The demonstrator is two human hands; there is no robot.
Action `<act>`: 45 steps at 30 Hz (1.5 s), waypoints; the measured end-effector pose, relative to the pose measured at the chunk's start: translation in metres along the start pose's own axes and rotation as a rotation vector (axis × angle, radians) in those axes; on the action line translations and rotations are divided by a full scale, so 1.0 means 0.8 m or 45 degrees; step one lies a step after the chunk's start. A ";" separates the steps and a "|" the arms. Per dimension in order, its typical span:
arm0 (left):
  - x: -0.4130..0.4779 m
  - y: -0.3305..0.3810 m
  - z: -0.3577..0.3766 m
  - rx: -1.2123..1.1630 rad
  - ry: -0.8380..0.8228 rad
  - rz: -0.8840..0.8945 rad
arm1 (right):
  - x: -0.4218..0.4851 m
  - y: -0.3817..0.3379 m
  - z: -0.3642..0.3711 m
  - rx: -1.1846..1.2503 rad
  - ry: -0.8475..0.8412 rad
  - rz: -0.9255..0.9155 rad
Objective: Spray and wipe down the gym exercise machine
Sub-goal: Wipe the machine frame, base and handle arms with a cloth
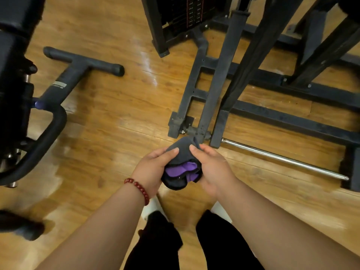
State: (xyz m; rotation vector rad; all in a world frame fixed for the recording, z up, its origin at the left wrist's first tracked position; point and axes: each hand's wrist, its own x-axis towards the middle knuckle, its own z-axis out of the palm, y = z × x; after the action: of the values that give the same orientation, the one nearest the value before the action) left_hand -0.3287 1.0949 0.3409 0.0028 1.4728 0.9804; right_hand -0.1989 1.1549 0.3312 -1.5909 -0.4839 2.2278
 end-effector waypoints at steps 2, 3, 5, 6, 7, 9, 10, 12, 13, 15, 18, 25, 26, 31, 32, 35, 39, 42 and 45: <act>0.033 -0.001 -0.005 -0.004 0.008 -0.006 | 0.030 -0.001 0.000 0.013 -0.057 0.101; 0.050 -0.001 -0.009 -0.005 0.013 -0.008 | 0.046 -0.001 0.001 0.006 -0.073 0.128; 0.089 0.001 -0.018 0.033 -0.002 0.022 | 0.083 0.000 0.000 0.047 -0.052 0.110; 0.110 0.002 -0.022 0.060 -0.014 0.043 | 0.101 0.002 0.000 0.086 -0.028 0.083; 0.133 0.002 -0.027 0.094 -0.015 0.069 | 0.120 0.003 0.000 0.128 -0.009 0.057; 0.182 0.004 -0.031 0.197 -0.008 0.156 | 0.157 0.006 0.000 0.199 0.012 -0.001; 0.205 0.006 -0.031 0.248 -0.013 0.201 | 0.175 0.007 -0.001 0.228 0.024 -0.033; 0.248 0.007 -0.026 0.333 -0.032 0.268 | 0.209 0.011 -0.005 0.282 0.058 -0.098; 0.268 0.007 -0.024 0.372 -0.049 0.294 | 0.226 0.012 -0.009 0.307 0.068 -0.128; 0.305 0.008 -0.017 0.444 -0.089 0.340 | 0.257 0.012 -0.017 0.349 0.067 -0.186; 0.351 0.005 -0.003 0.469 -0.146 0.408 | 0.296 0.012 -0.033 0.359 0.048 -0.241; 0.430 0.003 0.025 0.470 -0.229 0.667 | 0.358 -0.009 -0.064 0.359 -0.019 -0.432; 0.439 0.004 0.029 0.485 -0.249 0.707 | 0.365 -0.014 -0.067 0.347 -0.027 -0.486; 0.469 0.023 0.040 0.633 -0.306 0.966 | 0.387 -0.036 -0.071 0.199 0.065 -0.808; 0.471 0.028 0.041 0.656 -0.302 0.997 | 0.389 -0.039 -0.069 0.138 0.118 -0.875; 0.470 0.041 0.048 0.614 -0.293 1.007 | 0.388 -0.046 -0.059 -0.020 0.263 -1.078; 0.465 0.052 0.054 0.505 -0.253 1.030 | 0.368 -0.064 -0.052 -0.246 0.469 -1.339; 0.463 0.058 0.060 0.454 -0.240 1.085 | 0.350 -0.089 -0.052 -0.631 0.638 -1.587; 0.461 0.072 0.073 0.479 -0.221 1.189 | 0.342 -0.130 -0.052 -1.027 0.883 -1.929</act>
State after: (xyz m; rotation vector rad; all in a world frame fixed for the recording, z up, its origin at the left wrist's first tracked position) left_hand -0.3849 1.3648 0.0824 1.1017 1.4723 1.3599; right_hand -0.2327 1.3792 0.1414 -1.2817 -1.6883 0.3127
